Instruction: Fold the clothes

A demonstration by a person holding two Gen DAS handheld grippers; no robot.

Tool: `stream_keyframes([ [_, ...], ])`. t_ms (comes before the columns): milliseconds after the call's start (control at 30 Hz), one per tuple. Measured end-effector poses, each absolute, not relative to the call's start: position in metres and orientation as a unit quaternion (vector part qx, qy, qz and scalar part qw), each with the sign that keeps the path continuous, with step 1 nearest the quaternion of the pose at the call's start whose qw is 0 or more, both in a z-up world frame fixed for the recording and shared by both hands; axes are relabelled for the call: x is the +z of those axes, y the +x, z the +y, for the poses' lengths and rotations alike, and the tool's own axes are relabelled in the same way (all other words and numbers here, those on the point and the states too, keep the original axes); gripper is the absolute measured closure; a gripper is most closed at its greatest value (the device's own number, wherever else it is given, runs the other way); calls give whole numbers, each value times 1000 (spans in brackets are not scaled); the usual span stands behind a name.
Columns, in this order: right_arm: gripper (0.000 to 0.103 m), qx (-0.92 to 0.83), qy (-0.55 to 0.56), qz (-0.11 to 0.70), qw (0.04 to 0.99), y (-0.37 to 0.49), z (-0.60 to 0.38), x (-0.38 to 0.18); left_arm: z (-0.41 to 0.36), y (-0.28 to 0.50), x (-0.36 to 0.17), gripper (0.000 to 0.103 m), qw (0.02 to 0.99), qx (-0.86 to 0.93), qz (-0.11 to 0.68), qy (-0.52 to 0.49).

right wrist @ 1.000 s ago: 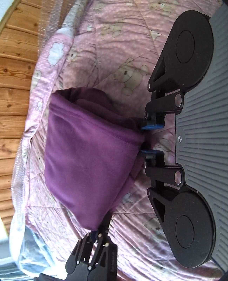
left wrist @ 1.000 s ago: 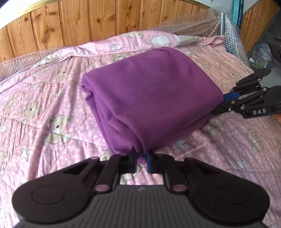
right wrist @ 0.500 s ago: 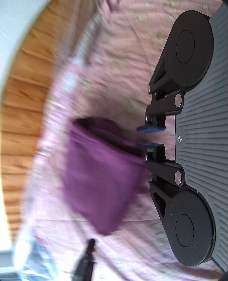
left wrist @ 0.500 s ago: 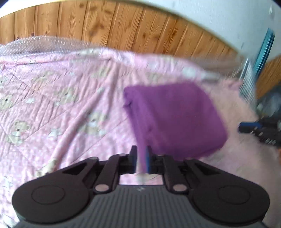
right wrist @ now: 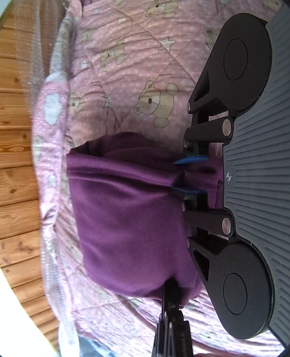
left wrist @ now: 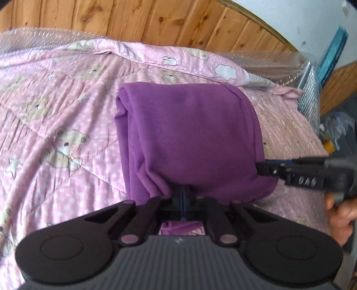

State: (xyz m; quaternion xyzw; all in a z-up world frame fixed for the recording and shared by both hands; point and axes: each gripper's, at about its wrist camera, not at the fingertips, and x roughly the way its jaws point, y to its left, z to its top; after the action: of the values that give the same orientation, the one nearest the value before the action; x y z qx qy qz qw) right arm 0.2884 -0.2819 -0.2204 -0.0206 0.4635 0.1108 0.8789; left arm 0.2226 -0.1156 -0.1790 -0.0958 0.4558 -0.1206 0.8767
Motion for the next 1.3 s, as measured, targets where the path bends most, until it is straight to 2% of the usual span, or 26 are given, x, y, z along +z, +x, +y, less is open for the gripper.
stream_keyframes([
  [67,77,91,-14,469,878,294,-291,-198,-115,220,-178,99,878,-116,456,-91],
  [200,76,115,-44,378,918,295,-275,-156,-114,220,-179,99,881,-106,452,-89],
  [267,69,150,-47,373,914,310,-261,-170,-111,223,-179,99,879,-103,455,-101],
  [367,56,134,-36,441,887,331,-262,-226,-106,224,-179,98,867,-104,467,-140],
  [433,53,116,-30,452,884,326,-263,-214,-110,217,-168,84,867,-108,465,-141],
  [500,39,94,-19,445,890,311,-264,-190,-116,206,-154,28,875,-110,451,-134],
  [533,34,83,-14,442,893,303,-265,-178,-120,198,-145,17,884,-104,438,-125],
  [567,24,78,-17,442,894,294,-265,-172,-123,190,-138,6,889,-108,430,-117],
  [600,18,72,-20,442,894,286,-265,-167,-127,183,-131,2,893,-112,422,-111],
  [800,17,38,-35,438,898,236,-266,-143,-126,156,-113,0,869,-147,444,-163],
  [1033,15,5,-39,427,903,174,-265,-120,-125,113,-76,0,918,-85,369,-114],
  [1167,14,-2,-48,422,906,147,-251,-110,-127,97,-61,0,900,-122,384,-169],
  [1300,14,-25,-42,415,908,121,-250,-102,-143,80,-51,0,893,-120,414,-126],
])
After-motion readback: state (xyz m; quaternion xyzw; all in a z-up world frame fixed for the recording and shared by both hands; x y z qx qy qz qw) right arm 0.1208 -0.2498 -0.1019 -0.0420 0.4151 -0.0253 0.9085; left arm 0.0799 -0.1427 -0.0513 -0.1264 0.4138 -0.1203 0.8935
